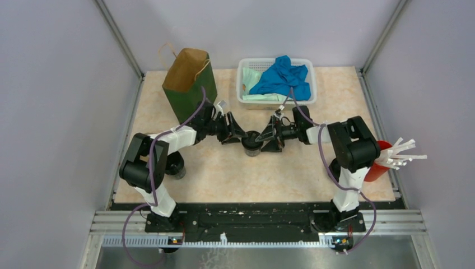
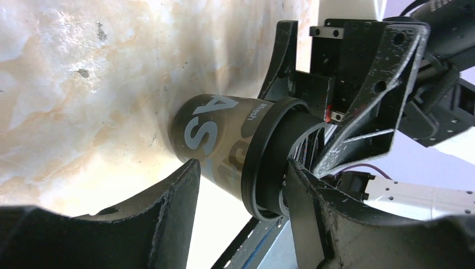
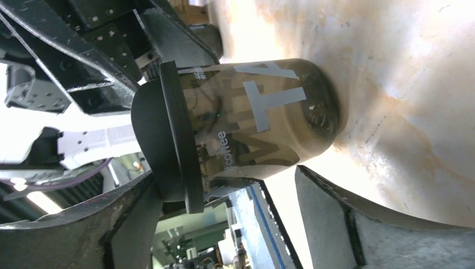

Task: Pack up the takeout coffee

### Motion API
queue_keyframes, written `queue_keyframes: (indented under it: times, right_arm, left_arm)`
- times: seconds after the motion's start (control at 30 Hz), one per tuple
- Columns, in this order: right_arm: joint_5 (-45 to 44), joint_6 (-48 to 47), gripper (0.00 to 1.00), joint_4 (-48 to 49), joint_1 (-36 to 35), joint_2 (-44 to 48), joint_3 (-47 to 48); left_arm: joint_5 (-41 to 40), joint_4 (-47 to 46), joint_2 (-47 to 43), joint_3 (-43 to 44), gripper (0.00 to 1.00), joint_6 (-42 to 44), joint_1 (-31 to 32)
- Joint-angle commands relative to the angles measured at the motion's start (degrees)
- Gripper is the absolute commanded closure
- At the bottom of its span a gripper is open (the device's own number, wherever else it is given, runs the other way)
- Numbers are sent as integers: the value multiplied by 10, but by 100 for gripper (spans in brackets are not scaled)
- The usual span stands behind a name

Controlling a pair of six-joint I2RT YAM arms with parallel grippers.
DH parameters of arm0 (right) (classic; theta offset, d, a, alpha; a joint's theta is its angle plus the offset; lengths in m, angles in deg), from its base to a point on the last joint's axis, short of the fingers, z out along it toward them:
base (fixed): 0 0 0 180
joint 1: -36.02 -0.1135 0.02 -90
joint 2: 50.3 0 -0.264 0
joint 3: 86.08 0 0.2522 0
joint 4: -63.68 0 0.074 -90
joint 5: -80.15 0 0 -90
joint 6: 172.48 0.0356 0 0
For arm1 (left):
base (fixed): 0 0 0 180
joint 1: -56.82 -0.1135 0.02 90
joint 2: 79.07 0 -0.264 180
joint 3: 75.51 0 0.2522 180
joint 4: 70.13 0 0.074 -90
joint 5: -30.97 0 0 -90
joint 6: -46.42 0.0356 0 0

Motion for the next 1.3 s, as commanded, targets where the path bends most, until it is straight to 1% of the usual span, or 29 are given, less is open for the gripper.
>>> queue_keyframes:
  times: [0.0, 0.07, 0.1, 0.2, 0.37, 0.47, 0.53, 0.63, 0.73, 0.8, 0.9, 0.93, 0.97, 1.07, 1.2, 1.27]
  right_arm:
    - [-61, -96, 14, -133, -9, 37, 41]
    - [-59, -124, 8, -178, -19, 48, 58]
    - [-58, -134, 7, -196, -24, 49, 63]
    - [-56, -135, 7, -197, -37, 52, 55]
    - [-58, -108, 9, -174, -38, 81, 34]
    - [-76, -109, 7, -199, -37, 100, 47]
    - [-90, -110, 5, -237, -36, 112, 54]
    - [-102, -95, 4, -257, -36, 126, 51]
    - [-100, -65, 4, -236, -36, 147, 30]
    - [-98, -62, 5, -232, -37, 155, 27]
    - [-88, -78, 6, -240, -35, 148, 34]
    - [-83, -86, 7, -243, -33, 142, 37]
    - [-77, -94, 8, -243, -29, 136, 40]
    - [-53, -129, 10, -251, -9, 115, 57]
    - [-25, -205, 20, -327, -3, 74, 109]
    - [-17, -218, 24, -340, -3, 63, 122]
  left_arm:
    - [-84, 140, 18, 12, 37, 69, 4]
    - [-77, 143, 17, 18, 36, 65, 5]
    - [-74, 140, 15, 17, 35, 62, 5]
    - [-72, 135, 11, 13, 35, 57, 8]
    - [-68, 136, 5, 15, 35, 51, 12]
    - [-68, 139, -2, 20, 35, 48, 13]
    - [-67, 145, -6, 27, 33, 48, 13]
    - [-63, 150, -14, 37, 28, 47, 13]
    - [-58, 159, -24, 47, 19, 46, 13]
    - [-58, 167, -35, 55, 13, 45, 13]
    - [-57, 185, -51, 75, 7, 47, 13]
    - [-56, 192, -57, 82, 2, 49, 13]
    - [-54, 197, -61, 87, 2, 51, 13]
    - [-32, 209, -71, 95, 2, 52, 13]
    - [-2, 210, -84, 82, 2, 57, 13]
    - [25, 216, -78, 80, 6, 62, 14]
